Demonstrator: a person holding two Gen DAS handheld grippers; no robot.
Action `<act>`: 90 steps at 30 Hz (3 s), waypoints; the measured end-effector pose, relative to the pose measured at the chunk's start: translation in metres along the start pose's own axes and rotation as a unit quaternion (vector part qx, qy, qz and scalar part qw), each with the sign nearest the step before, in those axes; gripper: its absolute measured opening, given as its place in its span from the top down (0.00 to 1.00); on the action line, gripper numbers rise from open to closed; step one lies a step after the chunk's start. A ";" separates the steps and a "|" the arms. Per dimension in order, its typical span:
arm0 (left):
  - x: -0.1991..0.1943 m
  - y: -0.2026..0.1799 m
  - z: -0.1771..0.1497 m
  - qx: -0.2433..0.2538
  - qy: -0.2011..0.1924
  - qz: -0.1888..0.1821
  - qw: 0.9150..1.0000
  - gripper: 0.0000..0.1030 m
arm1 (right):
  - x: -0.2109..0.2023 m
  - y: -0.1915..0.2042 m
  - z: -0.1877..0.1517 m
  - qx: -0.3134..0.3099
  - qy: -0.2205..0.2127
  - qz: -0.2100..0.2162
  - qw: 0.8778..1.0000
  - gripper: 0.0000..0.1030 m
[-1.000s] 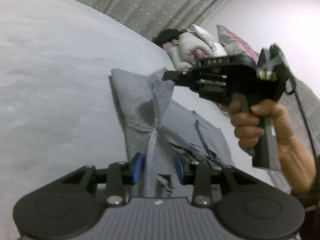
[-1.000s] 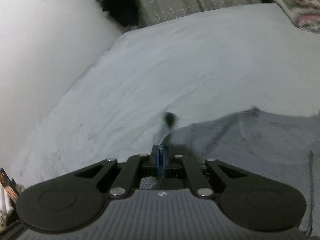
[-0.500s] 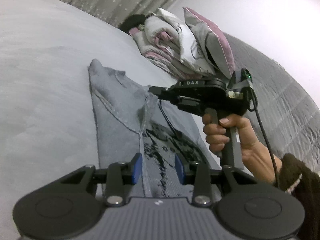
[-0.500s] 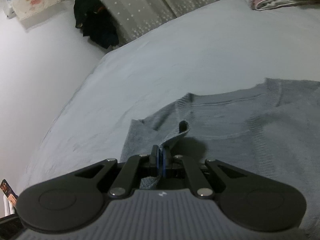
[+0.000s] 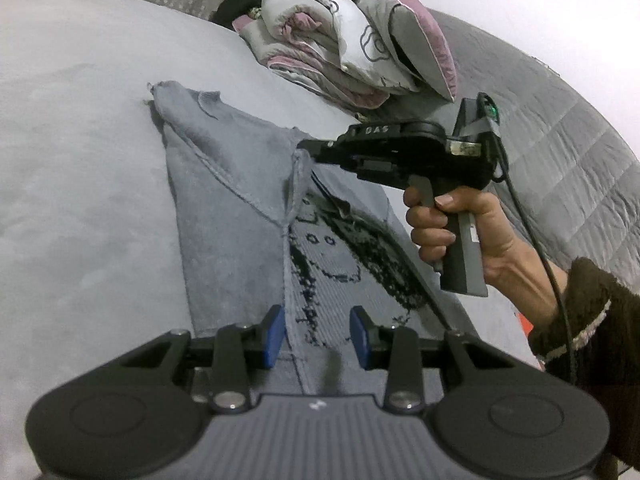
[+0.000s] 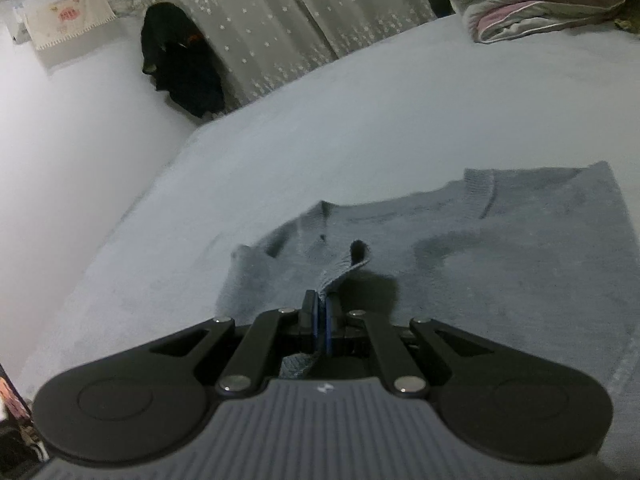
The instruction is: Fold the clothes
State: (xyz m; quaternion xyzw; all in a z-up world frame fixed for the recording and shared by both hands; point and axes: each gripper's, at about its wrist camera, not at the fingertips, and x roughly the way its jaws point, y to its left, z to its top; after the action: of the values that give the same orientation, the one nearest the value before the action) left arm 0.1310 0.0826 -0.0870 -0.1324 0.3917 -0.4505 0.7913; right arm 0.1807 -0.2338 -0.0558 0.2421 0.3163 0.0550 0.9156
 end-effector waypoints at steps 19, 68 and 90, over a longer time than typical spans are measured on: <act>-0.004 -0.025 -0.002 0.056 0.027 0.040 0.997 0.63 | -0.031 0.012 -0.033 0.031 0.046 -0.013 0.998 0.55; -0.106 -0.113 -0.106 0.125 0.012 0.172 0.977 0.98 | -0.071 0.070 -0.156 0.168 0.126 0.138 0.968 0.62; -0.083 -0.123 -0.100 0.132 0.021 0.073 0.988 0.89 | -0.074 0.079 -0.139 0.054 0.093 0.034 0.994 0.85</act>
State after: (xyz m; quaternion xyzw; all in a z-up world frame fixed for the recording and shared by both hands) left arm -0.0417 0.0957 -0.0415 0.0116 0.3538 -0.4415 0.8245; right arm 0.0417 -0.1265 -0.0713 0.2955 0.3942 0.0912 0.8654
